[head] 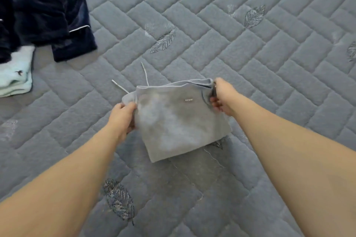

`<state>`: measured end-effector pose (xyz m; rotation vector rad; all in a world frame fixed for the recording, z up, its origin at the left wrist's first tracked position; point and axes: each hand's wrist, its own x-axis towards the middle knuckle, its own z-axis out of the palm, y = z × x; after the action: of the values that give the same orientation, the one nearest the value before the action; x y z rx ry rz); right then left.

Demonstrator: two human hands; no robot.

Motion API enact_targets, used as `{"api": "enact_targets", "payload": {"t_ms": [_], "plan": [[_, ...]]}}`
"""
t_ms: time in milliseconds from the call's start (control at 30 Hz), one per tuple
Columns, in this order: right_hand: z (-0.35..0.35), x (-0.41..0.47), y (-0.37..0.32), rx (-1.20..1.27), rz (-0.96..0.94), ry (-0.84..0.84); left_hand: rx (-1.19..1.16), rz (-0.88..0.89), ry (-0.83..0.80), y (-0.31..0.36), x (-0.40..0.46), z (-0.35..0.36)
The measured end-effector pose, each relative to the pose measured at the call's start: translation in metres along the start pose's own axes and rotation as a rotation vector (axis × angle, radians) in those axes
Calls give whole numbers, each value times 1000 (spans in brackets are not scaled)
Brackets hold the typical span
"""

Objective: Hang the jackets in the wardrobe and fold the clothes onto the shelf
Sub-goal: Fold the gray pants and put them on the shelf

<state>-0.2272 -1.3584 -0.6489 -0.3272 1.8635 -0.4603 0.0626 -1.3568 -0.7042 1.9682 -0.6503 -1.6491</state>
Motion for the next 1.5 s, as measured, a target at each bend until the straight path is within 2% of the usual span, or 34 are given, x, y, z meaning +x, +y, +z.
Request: {"api": "enact_targets", "payload": {"t_ms": [100, 167, 300, 367, 433, 500, 567, 633, 833, 1000, 1167, 1267, 1500], "plan": [[26, 20, 7, -330, -84, 128, 164, -126, -71, -10, 6, 2], [40, 31, 25, -432, -103, 141, 136, -144, -120, -22, 4, 17], [47, 54, 44, -394, -84, 179, 78, -105, 59, -31, 8, 41], [45, 59, 42, -286, -124, 53, 118, -63, 202, -32, 13, 40], [42, 60, 39, -231, -197, -54, 78, -80, 261, -30, 14, 39], [40, 61, 37, -172, -261, -123, -17, -158, 182, -22, 12, 41], [38, 56, 37, -87, -298, -184, -66, -253, 36, -11, 8, 44], [30, 47, 41, -11, -261, -206, -75, -293, -53, -3, 4, 44], [-45, -10, 67, 153, -34, -235, 15, -197, -216, 23, -46, 79], [-131, -105, 95, 513, 14, -85, 121, -52, -376, 58, -135, 142], [-202, -236, 136, 813, -78, 138, 251, 167, -604, 90, -255, 197], [-234, -334, 168, 950, -153, 298, 326, 276, -769, 102, -346, 223], [-304, -592, 274, 1222, -289, 724, 474, 448, -1210, 92, -628, 257]]}}
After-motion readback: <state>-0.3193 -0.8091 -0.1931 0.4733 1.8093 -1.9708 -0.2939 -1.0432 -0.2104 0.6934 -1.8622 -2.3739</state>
